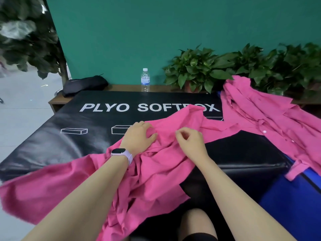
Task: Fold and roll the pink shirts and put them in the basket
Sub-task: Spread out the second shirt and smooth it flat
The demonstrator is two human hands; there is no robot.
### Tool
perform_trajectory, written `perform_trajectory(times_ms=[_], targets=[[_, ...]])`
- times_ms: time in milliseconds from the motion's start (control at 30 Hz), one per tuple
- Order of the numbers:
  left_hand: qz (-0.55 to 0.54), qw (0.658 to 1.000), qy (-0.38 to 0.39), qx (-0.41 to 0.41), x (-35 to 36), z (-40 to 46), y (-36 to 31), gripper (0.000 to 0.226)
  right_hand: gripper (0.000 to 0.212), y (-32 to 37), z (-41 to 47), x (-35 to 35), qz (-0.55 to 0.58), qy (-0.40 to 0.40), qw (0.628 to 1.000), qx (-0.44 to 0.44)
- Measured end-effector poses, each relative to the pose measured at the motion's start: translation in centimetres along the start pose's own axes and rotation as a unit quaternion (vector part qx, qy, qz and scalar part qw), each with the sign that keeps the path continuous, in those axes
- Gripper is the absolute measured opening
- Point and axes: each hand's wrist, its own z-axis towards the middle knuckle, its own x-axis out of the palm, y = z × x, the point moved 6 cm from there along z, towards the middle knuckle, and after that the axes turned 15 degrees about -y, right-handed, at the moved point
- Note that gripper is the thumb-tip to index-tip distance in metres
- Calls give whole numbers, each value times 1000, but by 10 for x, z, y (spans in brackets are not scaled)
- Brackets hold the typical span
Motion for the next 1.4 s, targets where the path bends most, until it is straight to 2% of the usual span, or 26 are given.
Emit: perform_trajectory(times_ms=[33, 100, 133, 167, 200, 300, 400, 533, 600, 667, 733, 800, 900, 967, 1000, 1067, 1133, 1200, 1267, 1333, 1400], targets=[[12, 1000, -16, -15, -4, -3, 1, 27, 23, -2, 8, -2, -46, -26, 999, 7], [30, 997, -53, -53, -14, -10, 3, 31, 55, -15, 22, -3, -155, -43, 984, 75], [36, 994, -73, -72, -18, -12, 4, 32, 67, -21, 27, -2, -185, -39, 974, 125], [39, 991, -92, -89, -22, -14, 5, 32, 70, -25, 29, 1, -207, -33, 966, 154], [38, 988, -109, -106, -25, -16, 7, 32, 65, -25, 30, 5, -226, -28, 962, 151], [33, 978, -149, -144, -34, -20, 12, 30, 36, -17, 28, 18, -256, -31, 964, 65], [17, 956, -202, -214, -45, -23, 22, 25, 26, -15, 26, 17, -231, -61, 970, 34], [-36, 894, -259, -364, -57, -29, 48, 26, 18, -17, 28, 2, -180, -148, 969, 76], [-39, 871, -289, -397, -64, -32, 55, 26, 13, -21, 26, -6, -146, -182, 964, 125], [-18, 864, -302, -403, -68, -35, 56, 23, 4, -24, 26, -12, -158, -185, 961, 135], [10, 881, -283, -380, -66, -33, 52, 21, 9, -25, 27, -17, -211, -170, 956, 112], [54, 917, -248, -308, -62, -28, 41, 24, 19, -29, 30, -25, -270, -145, 947, 99], [93, 967, -208, -115, -54, -21, 12, 29, 34, -40, 35, -39, -317, -117, 936, 102], [79, 981, -175, 13, -45, -19, -7, 33, 39, -45, 39, -48, -317, -109, 936, 103], [68, 985, -152, 47, -41, -20, -13, 33, 41, -48, 41, -51, -307, -104, 939, 113], [52, 991, -114, 37, -36, -19, -11, 27, 39, -55, 45, -55, -244, -99, 951, 165], [52, 992, -115, -6, -33, -20, -4, 37, 30, -60, 48, -59, -98, -135, 950, 264], [66, 989, -121, -52, -32, -21, 3, 62, 16, -60, 48, -59, 76, -180, 911, 362], [112, 986, -92, -85, -28, -19, 6, 77, 14, -56, 46, -51, 194, -174, 861, 437], [152, 984, -78, -50, -27, -18, 1, 63, 26, -45, 42, -36, 259, -120, 832, 476], [143, 985, -94, 35, -30, -17, -14, 47, 38, -33, 40, -20, 256, -70, 846, 461]])
